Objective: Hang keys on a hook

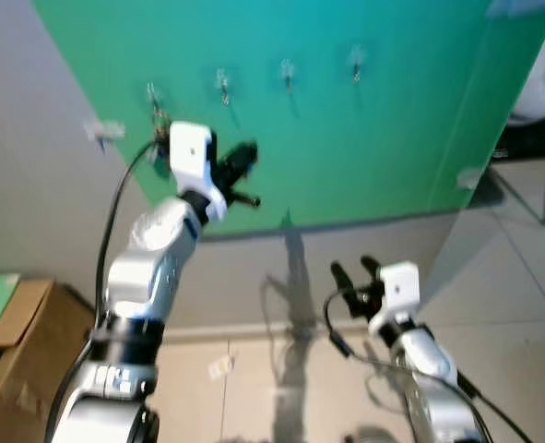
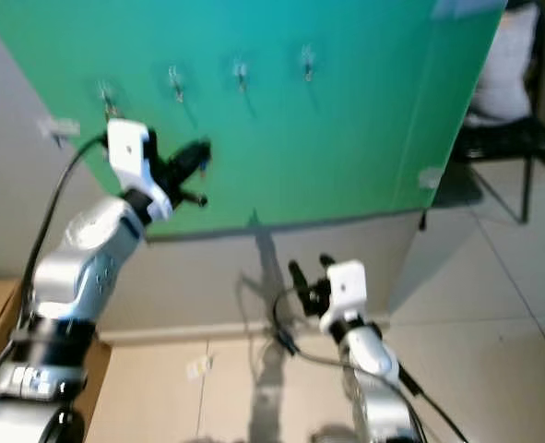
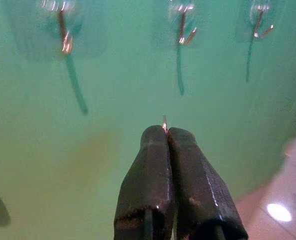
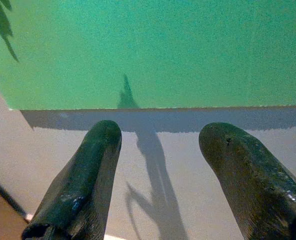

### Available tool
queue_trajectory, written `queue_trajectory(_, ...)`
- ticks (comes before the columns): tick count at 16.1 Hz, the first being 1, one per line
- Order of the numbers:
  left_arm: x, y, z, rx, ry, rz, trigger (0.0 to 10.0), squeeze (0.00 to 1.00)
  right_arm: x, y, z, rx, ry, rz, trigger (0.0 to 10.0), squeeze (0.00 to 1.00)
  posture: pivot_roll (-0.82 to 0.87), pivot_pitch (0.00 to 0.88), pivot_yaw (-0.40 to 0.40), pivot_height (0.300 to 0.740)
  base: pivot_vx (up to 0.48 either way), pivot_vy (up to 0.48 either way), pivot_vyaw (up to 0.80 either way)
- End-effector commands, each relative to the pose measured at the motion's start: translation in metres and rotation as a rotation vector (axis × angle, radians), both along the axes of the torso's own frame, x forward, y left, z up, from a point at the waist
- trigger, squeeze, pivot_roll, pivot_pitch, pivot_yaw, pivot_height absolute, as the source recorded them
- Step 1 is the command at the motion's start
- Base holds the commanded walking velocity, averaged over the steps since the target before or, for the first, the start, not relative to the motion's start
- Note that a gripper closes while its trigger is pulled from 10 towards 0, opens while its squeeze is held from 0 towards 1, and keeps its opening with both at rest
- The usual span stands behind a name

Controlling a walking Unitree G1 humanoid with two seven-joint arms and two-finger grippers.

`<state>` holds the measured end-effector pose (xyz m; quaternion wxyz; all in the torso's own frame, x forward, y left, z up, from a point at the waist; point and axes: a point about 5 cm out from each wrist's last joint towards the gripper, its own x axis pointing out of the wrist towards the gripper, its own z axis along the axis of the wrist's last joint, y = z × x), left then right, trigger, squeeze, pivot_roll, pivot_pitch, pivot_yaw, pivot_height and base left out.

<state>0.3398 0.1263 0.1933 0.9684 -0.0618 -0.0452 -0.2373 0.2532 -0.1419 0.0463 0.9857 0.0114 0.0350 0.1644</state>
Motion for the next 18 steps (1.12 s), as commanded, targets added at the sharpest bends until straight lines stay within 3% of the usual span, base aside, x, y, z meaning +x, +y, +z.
queue_trajectory(1, 0.001, 0.002, 0.004, 0.023, -0.023, 0.017, 0.0, 1.0, -0.002, -0.004, 0.001, -0.001, 0.006, -0.005, 10.0, 0.0, -0.17, 0.0, 0.161, 0.74, 0.0, 0.0, 0.0)
queue_trajectory(4, 0.0, 0.007, 0.014, 0.03, -0.05, -0.032, 0.0, 1.0, -0.004, -0.001, 0.005, 0.006, 0.004, 0.01, 10.0, 0.0, -0.17, 0.0, 0.161, 0.74, 0.0, 0.0, 0.0)
queue_trajectory(8, 0.022, 0.024, 0.026, -0.117, 0.008, 0.007, 0.0, 1.0, -0.005, 0.003, 0.009, 0.016, 0.008, 0.019, 10.0, 0.0, -0.17, 0.0, 0.155, 0.74, 0.0, 0.0, 0.0)
queue_trajectory(10, 0.027, 0.024, 0.03, -0.225, 0.016, 0.007, 0.0, 1.0, -0.006, 0.003, 0.01, 0.019, 0.011, 0.016, 10.0, 0.0, -0.17, 0.0, 0.155, 0.74, 0.0, 0.0, 0.0)
queue_trajectory(11, 0.032, 0.022, 0.033, -0.342, 0.034, -0.025, 0.0, 1.0, -0.007, 0.004, 0.01, 0.02, 0.014, 0.014, 10.0, 0.0, -0.17, 0.0, 0.159, 0.74, 0.0, 0.0, 0.0)
queue_trajectory(18, 0.062, 0.024, 0.044, -0.453, 0.072, -0.026, 0.0, 1.0, -0.008, 0.006, 0.008, 0.023, 0.028, 0.011, 10.0, 0.0, -0.19, 0.0, 0.167, 0.74, 0.0, 0.0, 0.0)
